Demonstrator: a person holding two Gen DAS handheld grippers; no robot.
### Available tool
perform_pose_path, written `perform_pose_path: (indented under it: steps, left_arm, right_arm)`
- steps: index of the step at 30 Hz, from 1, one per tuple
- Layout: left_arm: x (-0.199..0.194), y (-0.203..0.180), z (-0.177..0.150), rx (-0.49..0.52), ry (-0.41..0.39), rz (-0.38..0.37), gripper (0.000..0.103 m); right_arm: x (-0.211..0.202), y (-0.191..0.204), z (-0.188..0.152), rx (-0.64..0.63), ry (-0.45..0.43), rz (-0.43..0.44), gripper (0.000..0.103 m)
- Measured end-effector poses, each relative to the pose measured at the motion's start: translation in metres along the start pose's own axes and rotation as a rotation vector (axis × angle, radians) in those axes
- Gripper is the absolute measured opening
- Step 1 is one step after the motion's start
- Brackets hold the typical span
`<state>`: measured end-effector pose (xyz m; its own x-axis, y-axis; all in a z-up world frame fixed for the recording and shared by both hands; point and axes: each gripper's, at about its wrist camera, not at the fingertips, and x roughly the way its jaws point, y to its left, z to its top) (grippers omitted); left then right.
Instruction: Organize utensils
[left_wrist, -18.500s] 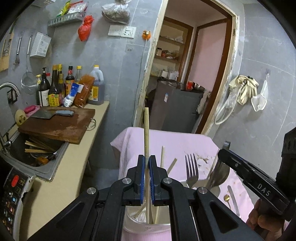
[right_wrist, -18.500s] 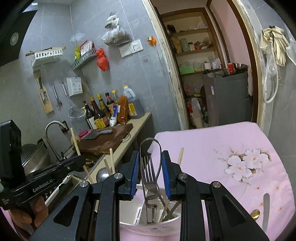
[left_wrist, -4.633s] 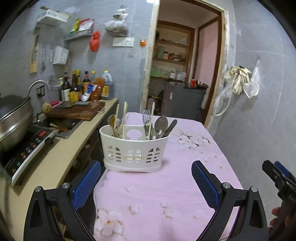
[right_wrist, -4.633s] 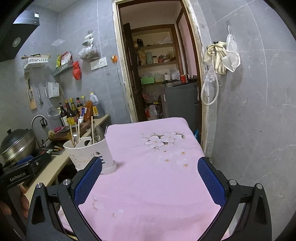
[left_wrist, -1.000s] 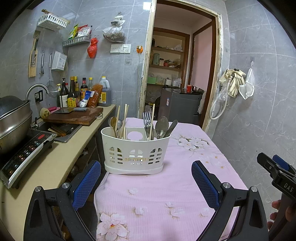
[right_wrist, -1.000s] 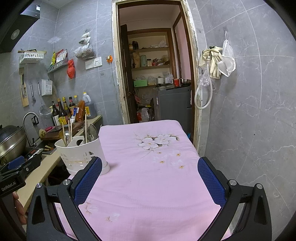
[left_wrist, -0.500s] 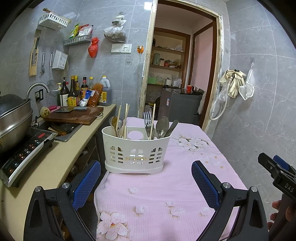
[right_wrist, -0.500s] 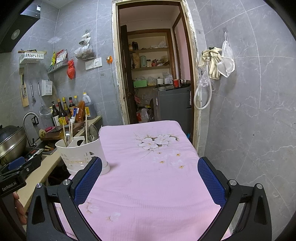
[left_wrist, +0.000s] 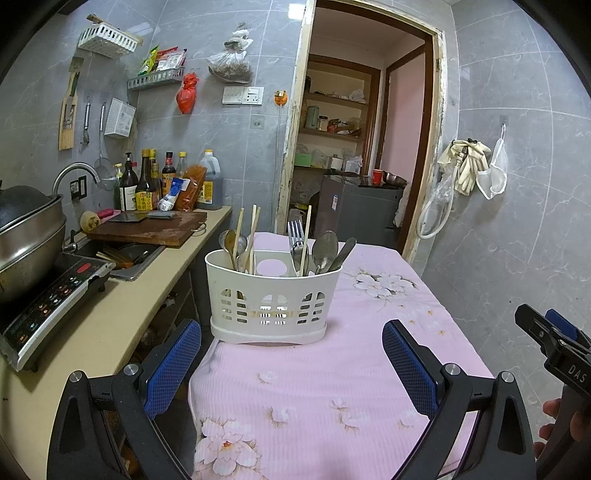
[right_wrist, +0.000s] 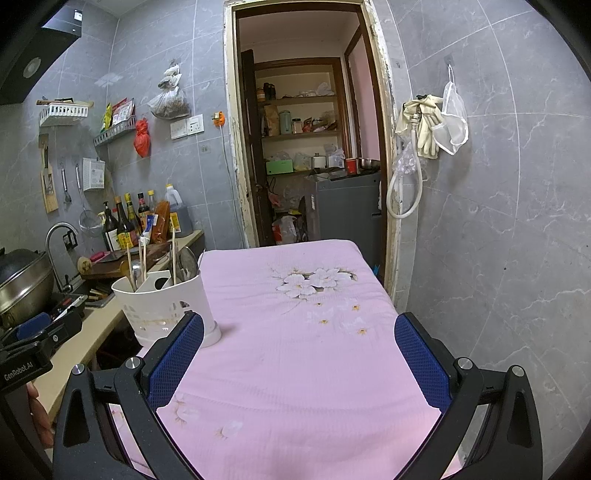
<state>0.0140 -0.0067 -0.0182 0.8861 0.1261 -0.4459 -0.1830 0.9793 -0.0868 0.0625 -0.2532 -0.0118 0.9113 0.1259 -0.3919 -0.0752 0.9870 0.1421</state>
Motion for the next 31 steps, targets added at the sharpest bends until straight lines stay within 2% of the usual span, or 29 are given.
perform_pose_path:
  steps: [7, 8, 31]
  left_arm:
    - [-0.0008, -0.0009, -0.0029, -0.003, -0.002, 0.0, 0.099]
    - [-0.0003, -0.0009, -0.0029, -0.003, 0.0, -0.001, 0.102]
    - [-0.0056, 0.0003, -0.0026, -0.005, -0.007, 0.0, 0.102]
  right_arm:
    - [0.0002, -0.0006, 0.0002, -0.002, 0.0, 0.001, 0.101]
    - [0.0001, -0.0007, 0.0003, -0.002, 0.0, 0.001, 0.101]
    - [0.0016, -0.0025, 0.0022, -0.004, 0.004, 0.001, 0.101]
